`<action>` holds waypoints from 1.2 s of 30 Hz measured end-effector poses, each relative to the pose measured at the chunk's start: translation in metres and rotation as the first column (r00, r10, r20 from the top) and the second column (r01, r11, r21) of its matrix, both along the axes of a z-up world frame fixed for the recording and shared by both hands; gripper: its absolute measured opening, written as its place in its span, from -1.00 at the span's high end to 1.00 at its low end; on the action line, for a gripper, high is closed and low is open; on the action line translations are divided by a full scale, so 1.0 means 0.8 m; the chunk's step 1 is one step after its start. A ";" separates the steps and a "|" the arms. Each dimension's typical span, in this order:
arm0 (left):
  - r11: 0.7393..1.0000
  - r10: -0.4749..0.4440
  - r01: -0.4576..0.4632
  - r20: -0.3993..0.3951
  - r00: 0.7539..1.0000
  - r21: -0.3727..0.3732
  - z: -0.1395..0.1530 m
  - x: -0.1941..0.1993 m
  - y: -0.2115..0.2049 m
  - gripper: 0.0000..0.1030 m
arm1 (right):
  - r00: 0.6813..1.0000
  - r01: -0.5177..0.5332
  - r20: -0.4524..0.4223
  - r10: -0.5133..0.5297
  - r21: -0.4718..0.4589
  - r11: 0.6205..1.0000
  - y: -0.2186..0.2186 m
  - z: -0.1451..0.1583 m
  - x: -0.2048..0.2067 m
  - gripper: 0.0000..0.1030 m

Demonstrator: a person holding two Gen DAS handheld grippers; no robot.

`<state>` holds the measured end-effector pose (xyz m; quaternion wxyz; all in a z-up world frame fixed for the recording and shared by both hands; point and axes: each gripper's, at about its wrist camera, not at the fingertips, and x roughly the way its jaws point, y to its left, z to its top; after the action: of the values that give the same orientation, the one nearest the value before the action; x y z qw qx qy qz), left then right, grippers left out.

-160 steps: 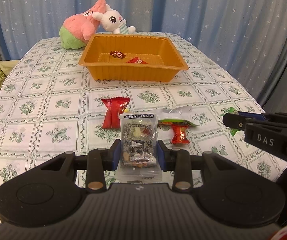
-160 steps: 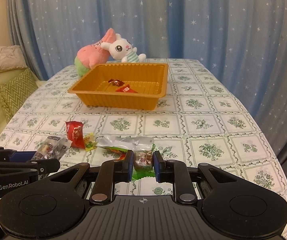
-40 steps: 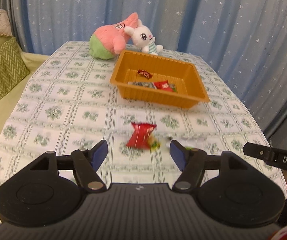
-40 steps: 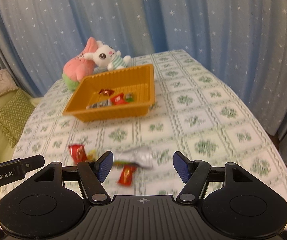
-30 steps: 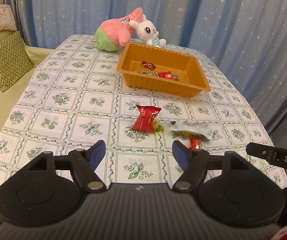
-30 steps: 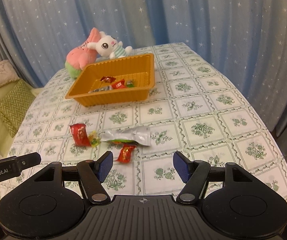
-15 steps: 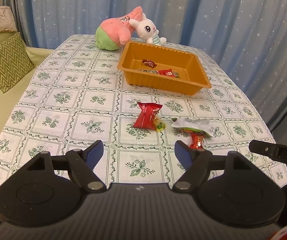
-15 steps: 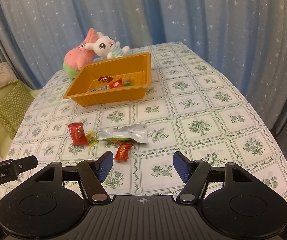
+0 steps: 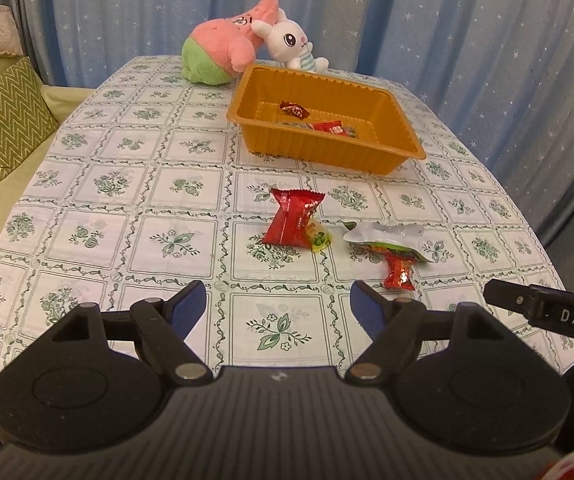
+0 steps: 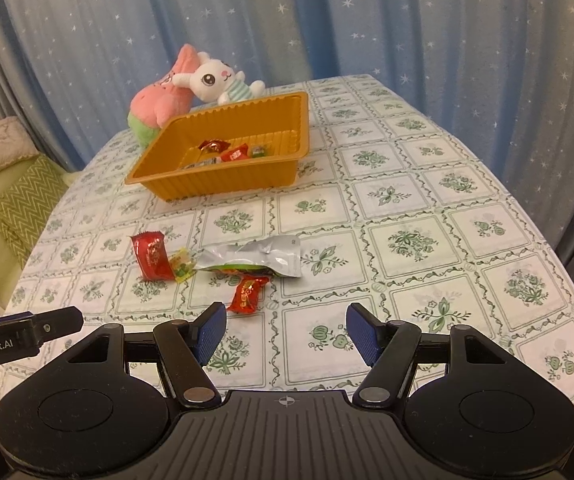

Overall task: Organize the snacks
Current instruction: 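Grasp the small red-wrapped candy with the right gripper while the left grasps the large red snack bag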

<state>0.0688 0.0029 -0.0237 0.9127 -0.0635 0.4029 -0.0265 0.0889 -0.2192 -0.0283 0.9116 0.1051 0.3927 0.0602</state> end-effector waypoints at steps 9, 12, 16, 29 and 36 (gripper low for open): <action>1.000 -0.005 0.005 -0.026 1.000 0.006 -0.023 0.026 0.000 -0.49 | 1.000 -0.028 -0.002 0.028 -0.005 1.000 0.010 -0.025 0.024 -0.29; 1.000 -0.009 0.009 -0.024 1.000 0.005 -0.029 0.035 0.000 -0.49 | 0.999 -0.040 0.000 0.040 -0.003 0.999 0.015 -0.034 0.033 -0.29; 1.000 -0.010 0.010 -0.029 1.000 0.014 -0.039 0.047 0.000 -0.49 | 0.999 -0.051 0.004 0.051 -0.002 0.999 0.023 -0.047 0.046 -0.28; 1.000 0.001 -0.001 -0.033 0.999 0.020 -0.058 0.072 0.013 -0.49 | 0.995 -0.099 -0.018 0.099 -0.039 0.994 0.064 -0.086 0.091 0.23; 1.000 0.005 -0.005 -0.037 0.999 0.012 -0.063 0.075 0.019 -0.49 | 0.996 -0.087 -0.021 0.085 -0.083 0.993 0.074 -0.096 0.102 0.39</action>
<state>0.1289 0.0182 -0.0743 0.9055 -0.0594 0.4197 -0.0206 0.1708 -0.1603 -0.1051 0.9084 0.0501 0.4069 0.0820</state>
